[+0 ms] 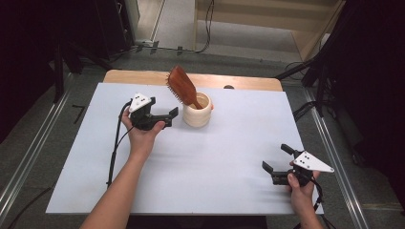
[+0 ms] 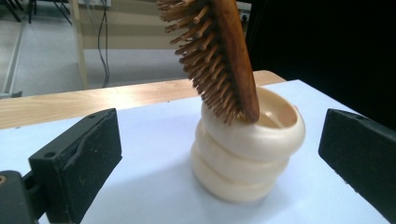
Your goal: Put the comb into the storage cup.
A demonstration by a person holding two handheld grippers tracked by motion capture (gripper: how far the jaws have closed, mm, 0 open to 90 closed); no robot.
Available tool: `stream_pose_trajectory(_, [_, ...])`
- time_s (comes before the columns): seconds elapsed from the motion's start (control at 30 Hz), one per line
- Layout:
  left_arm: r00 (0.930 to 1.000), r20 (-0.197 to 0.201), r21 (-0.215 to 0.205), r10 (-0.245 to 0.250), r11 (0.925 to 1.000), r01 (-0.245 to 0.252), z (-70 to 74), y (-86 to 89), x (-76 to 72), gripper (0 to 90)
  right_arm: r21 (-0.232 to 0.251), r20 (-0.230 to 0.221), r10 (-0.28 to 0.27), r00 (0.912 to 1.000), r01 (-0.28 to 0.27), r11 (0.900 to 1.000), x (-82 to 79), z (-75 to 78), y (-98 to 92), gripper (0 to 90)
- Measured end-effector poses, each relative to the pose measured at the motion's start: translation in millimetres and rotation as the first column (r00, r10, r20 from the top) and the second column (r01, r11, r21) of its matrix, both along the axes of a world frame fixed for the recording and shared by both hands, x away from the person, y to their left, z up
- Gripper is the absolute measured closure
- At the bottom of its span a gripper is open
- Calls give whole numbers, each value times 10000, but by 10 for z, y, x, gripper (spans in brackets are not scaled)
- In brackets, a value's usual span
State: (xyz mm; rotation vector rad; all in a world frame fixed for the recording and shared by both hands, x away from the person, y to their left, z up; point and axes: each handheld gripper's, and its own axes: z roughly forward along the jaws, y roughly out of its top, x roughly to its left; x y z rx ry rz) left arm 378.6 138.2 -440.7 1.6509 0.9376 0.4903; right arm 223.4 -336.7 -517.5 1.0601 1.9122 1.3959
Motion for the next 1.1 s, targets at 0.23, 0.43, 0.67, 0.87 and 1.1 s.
stream_pose_trajectory(0.23, [9994, 306, -18, 129, 9999, -128, 4, 309, -251, 0, -259, -29, -68, 10000, 68, 9996, 1, -1, 30, 0])
stream_pose_trajectory(0.43, [9986, 453, 80, 290, 9995, -294, -38, 553, -477, 0, -270, -87, -247, 9997, 244, 9993, 0, -1, 26, 0])
stream_pose_trajectory(0.67, [9979, 467, 102, 453, 9989, -458, -136, 841, -732, 0, -602, -202, -449, 9988, 436, 9972, -4, -5, 64, 0])
stream_pose_trajectory(0.87, [9963, 429, 73, 749, 9971, -753, -175, 1079, -908, 0, -613, -216, -562, 9982, 548, 9966, 1, -8, 60, 0])
stream_pose_trajectory(1.1, [9919, 610, -17, 1111, 9938, -1112, -122, 1347, -1098, 0, -529, -333, -688, 9971, 670, 9964, -5, -7, 49, 0])
